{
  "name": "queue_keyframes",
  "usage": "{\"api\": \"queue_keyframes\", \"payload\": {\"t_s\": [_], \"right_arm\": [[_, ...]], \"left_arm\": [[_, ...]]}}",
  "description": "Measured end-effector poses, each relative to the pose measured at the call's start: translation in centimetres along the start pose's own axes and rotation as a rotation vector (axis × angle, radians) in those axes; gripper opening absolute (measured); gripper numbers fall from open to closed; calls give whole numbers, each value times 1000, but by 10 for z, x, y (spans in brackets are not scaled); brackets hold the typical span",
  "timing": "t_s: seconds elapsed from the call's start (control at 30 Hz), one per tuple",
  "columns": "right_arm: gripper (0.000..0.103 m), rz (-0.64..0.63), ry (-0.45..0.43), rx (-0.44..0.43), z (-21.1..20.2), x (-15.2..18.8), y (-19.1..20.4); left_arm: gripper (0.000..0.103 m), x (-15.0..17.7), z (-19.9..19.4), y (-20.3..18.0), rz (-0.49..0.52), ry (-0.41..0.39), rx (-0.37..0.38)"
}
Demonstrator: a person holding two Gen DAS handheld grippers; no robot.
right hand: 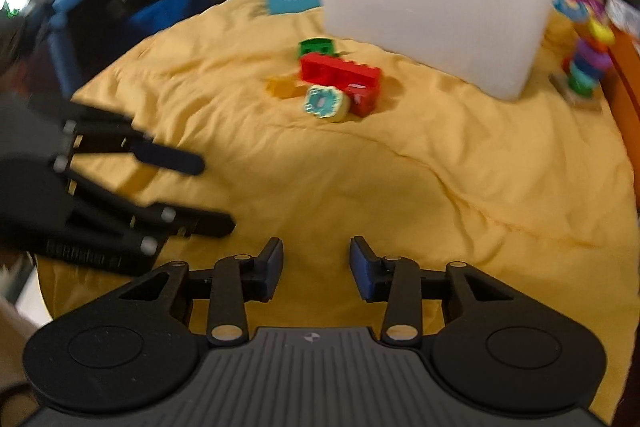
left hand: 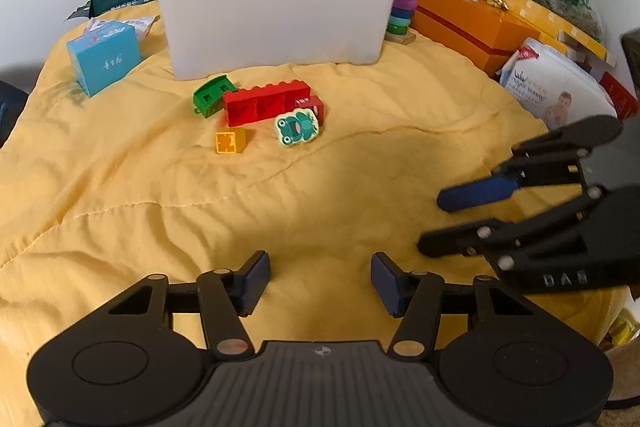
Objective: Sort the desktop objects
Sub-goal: 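Move both open grippers back toward the remaining bricks, then grasp the frog-print block with the left gripper while the right grasps the small red cube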
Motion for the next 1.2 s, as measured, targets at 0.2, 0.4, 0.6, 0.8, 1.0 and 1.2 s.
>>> {"api": "queue_keyframes", "payload": {"t_s": [0.2, 0.4, 0.6, 0.8, 1.0, 1.2], "right_arm": [[41, 62, -25, 27, 1, -9, -12], [41, 70, -20, 21, 0, -4, -8], [41, 108, -57, 58, -4, -10, -21], [41, 167, -128, 51, 9, -44, -30], [44, 188, -131, 38, 46, -75, -22], [30, 150, -93, 47, 66, -71, -20]], "left_arm": [[59, -49, 11, -7, 180, -97, -51], [43, -72, 58, -3, 264, -35, -100], [36, -67, 41, 16, 49, -31, 19], [36, -22, 0, 9, 64, 80, 58], [36, 17, -13, 5, 53, 84, 28], [37, 20, -13, 4, 70, 51, 15]]}}
Point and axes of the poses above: each gripper's, at about its wrist camera, not at the fingertips, and z roughly the way its jaws point, y to its left, x to its underside, the point moved 5 cm from there along z, roughly the way its jaws point, and after that the axes turned 8 degrees about x, right-handed, at the moved point
